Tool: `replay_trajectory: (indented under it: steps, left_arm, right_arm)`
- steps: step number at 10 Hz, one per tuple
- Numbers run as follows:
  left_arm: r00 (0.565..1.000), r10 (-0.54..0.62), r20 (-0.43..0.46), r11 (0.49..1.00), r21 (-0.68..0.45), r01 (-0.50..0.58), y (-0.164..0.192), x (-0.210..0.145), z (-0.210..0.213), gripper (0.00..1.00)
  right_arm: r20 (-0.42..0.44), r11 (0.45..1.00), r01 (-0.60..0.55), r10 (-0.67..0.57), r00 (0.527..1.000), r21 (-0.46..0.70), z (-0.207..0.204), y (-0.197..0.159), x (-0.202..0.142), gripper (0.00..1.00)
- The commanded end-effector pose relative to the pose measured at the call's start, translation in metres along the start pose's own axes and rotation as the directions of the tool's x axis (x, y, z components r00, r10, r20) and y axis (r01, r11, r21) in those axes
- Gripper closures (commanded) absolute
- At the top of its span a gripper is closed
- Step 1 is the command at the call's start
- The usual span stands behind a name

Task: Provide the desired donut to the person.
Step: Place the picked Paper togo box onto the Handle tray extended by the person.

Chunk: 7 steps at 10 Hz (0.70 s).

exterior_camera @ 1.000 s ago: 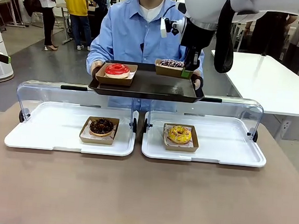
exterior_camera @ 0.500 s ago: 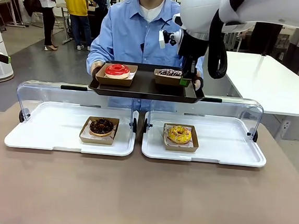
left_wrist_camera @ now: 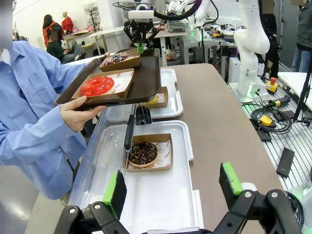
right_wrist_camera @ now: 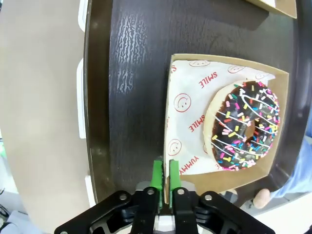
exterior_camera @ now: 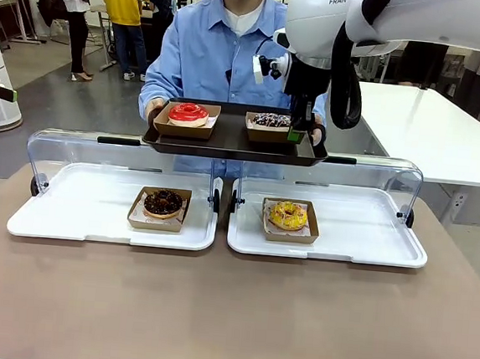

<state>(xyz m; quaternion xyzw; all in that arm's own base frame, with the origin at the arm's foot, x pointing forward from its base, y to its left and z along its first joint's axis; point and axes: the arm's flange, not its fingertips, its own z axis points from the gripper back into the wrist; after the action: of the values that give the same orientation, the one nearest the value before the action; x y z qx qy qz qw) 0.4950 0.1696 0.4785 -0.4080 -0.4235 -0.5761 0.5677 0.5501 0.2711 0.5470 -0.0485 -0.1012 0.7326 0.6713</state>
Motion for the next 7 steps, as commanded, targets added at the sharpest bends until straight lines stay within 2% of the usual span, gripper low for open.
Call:
replay_trajectory:
  steps: [1,2,3,4,5,7]
  left_arm:
    - [1.0,-0.002,0.007,1.0,0.021,0.002,-0.0003,0.0009,-0.0005,0.0]
    - [1.0,-0.002,0.007,1.0,0.021,0.002,-0.0003,0.0009,-0.0005,0.0]
    - [1.0,-0.002,0.007,1.0,0.021,0.002,-0.0003,0.0009,-0.0005,0.0]
    - [1.0,-0.002,0.007,1.0,0.021,0.002,-0.0003,0.0009,-0.0005,0.0]
    - [1.0,-0.002,0.007,1.0,0.021,0.002,-0.0003,0.0009,-0.0005,0.0]
    - [1.0,-0.002,0.007,1.0,0.021,0.002,-0.0003,0.0009,-0.0005,0.0]
  right_arm:
    - [-0.021,1.0,-0.026,0.026,0.999,-0.007,0.0026,-0.0058,-0.0005,0.39]
    - [-0.021,1.0,-0.028,0.028,0.999,-0.006,0.0028,-0.0057,-0.0001,0.0]
    - [-0.02,0.999,-0.032,0.032,0.999,-0.007,0.0022,-0.0048,0.0001,0.25]
    - [-0.021,0.999,-0.034,0.033,0.999,-0.007,0.0024,-0.0045,-0.0003,0.0]
    - [-0.022,0.999,-0.033,0.033,0.999,-0.011,0.0028,-0.0058,-0.0007,0.03]
    - [-0.02,0.999,-0.036,0.036,0.999,-0.01,0.0029,-0.0044,-0.0014,0.0]
